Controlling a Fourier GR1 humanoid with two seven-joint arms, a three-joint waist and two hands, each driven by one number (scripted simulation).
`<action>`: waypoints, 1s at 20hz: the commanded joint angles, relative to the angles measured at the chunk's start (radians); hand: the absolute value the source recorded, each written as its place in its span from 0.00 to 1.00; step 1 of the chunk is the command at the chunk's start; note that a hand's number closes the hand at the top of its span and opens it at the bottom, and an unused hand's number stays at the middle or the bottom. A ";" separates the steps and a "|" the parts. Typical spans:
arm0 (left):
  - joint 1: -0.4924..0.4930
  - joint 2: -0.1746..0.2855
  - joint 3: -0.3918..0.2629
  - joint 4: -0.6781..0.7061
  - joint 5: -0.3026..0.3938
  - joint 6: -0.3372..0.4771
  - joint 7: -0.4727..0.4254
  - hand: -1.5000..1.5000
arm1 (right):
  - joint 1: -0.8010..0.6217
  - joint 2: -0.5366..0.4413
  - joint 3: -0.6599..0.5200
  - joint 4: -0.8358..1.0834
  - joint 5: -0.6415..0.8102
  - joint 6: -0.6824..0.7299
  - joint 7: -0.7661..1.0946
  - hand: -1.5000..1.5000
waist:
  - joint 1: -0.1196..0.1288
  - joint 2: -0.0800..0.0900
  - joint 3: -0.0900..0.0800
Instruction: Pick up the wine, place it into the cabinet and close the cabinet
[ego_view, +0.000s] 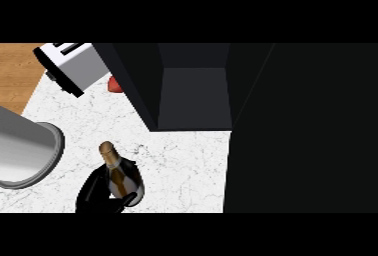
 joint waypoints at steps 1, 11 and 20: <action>0.011 0.000 -0.014 -0.003 -0.050 0.040 -0.055 1.00 | 0.098 -0.023 -0.016 -0.256 -0.090 0.007 0.071 0.00 | -0.005 -0.001 0.000; 0.022 -0.053 0.054 -0.096 -0.008 0.168 -0.104 1.00 | 0.017 -0.001 -0.036 -0.148 -0.092 0.009 0.048 0.00 | 0.010 0.001 0.000; 0.087 -0.070 0.051 -0.263 0.166 0.220 -0.095 1.00 | 0.071 -0.007 -0.052 -0.202 -0.114 0.028 0.042 0.00 | 0.004 -0.001 0.001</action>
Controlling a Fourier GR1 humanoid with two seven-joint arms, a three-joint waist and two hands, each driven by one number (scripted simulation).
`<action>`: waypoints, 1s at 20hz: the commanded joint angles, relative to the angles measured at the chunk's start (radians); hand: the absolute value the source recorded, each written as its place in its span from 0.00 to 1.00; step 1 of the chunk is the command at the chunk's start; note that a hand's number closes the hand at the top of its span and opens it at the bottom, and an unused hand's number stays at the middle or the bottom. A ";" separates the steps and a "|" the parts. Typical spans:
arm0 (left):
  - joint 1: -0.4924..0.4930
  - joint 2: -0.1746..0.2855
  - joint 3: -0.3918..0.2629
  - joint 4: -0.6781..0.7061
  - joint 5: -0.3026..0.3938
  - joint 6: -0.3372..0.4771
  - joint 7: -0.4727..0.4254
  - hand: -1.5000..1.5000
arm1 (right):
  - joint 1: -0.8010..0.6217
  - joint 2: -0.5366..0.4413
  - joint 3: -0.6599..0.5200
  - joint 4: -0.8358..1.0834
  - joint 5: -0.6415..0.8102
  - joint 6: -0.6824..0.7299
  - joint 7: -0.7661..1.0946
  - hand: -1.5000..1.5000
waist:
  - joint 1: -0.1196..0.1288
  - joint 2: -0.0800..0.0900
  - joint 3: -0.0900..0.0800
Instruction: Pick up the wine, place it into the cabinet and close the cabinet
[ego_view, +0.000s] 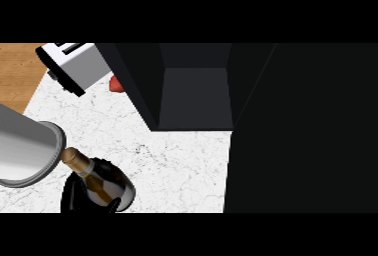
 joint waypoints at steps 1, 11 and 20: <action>0.056 -0.006 -0.106 -0.116 0.069 0.031 0.009 1.00 | 0.070 0.008 0.010 -0.197 -0.073 -0.013 0.061 0.00 | -0.001 -0.001 0.000; 0.072 -0.007 -0.300 -0.445 0.048 0.285 0.244 1.00 | 0.059 0.000 -0.034 -0.229 -0.122 -0.003 0.105 0.00 | -0.002 -0.002 0.001; -0.183 -0.007 -0.493 -0.443 0.074 0.641 0.377 1.00 | 0.125 -0.002 -0.064 -0.186 -0.145 0.055 0.021 0.00 | -0.023 0.003 0.001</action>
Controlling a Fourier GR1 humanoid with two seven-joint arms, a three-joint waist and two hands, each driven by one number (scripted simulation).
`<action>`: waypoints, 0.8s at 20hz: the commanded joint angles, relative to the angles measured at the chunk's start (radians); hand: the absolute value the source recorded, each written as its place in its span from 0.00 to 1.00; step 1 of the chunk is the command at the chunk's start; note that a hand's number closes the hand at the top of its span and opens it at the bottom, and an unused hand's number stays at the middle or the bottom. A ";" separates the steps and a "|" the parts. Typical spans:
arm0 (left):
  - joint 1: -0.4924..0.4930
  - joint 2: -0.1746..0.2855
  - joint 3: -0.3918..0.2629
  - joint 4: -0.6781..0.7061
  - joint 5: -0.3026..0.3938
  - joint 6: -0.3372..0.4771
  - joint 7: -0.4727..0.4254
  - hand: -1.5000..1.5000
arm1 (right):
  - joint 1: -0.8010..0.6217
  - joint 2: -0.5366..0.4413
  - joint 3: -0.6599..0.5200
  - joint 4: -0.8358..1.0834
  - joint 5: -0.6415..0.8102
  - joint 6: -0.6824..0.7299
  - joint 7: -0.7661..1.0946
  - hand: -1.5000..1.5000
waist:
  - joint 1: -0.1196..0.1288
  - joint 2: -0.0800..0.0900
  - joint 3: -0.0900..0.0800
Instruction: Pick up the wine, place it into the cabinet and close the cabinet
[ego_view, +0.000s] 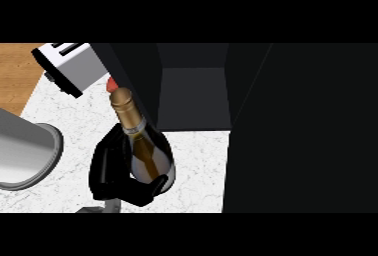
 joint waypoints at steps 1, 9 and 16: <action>-0.130 0.000 -0.012 0.047 0.027 0.091 0.060 1.00 | 0.009 -0.001 -0.010 -0.196 -0.117 -0.020 0.119 0.00 | 0.001 0.003 -0.001; -0.327 0.000 -0.130 0.084 0.029 0.378 0.183 1.00 | 0.000 -0.001 -0.054 -0.191 -0.142 -0.013 0.140 0.00 | -0.001 0.002 0.000; -0.389 0.000 -0.134 0.308 0.081 0.400 0.073 1.00 | 0.025 0.013 -0.015 -0.186 -0.102 0.008 0.102 0.00 | -0.005 0.003 -0.001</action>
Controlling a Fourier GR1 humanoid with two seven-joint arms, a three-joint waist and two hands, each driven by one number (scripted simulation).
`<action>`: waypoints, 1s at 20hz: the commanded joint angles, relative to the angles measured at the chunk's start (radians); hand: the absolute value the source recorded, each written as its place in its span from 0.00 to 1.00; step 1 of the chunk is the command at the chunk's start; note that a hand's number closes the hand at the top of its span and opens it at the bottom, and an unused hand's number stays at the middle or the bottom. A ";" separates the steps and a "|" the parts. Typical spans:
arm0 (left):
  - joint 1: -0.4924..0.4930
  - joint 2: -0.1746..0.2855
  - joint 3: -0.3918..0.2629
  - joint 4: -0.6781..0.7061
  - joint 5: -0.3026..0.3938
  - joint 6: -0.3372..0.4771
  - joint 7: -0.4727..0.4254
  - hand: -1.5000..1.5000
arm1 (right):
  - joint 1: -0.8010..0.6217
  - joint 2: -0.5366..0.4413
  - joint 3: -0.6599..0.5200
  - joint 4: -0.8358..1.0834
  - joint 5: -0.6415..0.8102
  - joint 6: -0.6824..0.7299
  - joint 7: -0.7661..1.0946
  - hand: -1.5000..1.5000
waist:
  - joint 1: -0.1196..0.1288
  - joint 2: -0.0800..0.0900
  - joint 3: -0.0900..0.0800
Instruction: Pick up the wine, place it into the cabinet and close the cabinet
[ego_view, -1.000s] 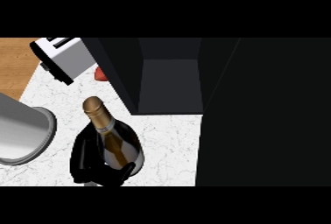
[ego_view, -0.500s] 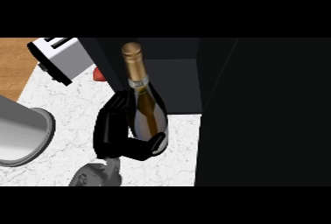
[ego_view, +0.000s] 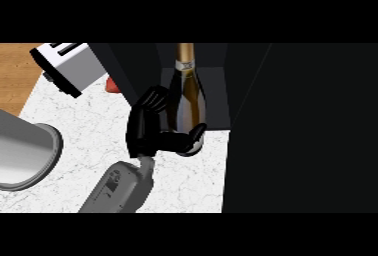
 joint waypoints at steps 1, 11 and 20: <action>-0.094 -0.001 -0.023 0.109 0.019 0.062 -0.015 1.00 | 0.042 -0.022 -0.034 -0.193 -0.137 0.008 0.093 0.00 | -0.004 0.001 0.000; -0.123 -0.001 -0.094 0.354 0.190 0.086 -0.231 1.00 | 0.037 0.007 0.028 -0.212 -0.082 -0.006 0.128 0.00 | -0.018 0.003 -0.001; -0.225 -0.001 -0.059 0.521 0.385 -0.002 -0.323 1.00 | 0.101 -0.002 -0.017 -0.195 -0.130 0.053 0.048 0.00 | -0.021 0.003 -0.001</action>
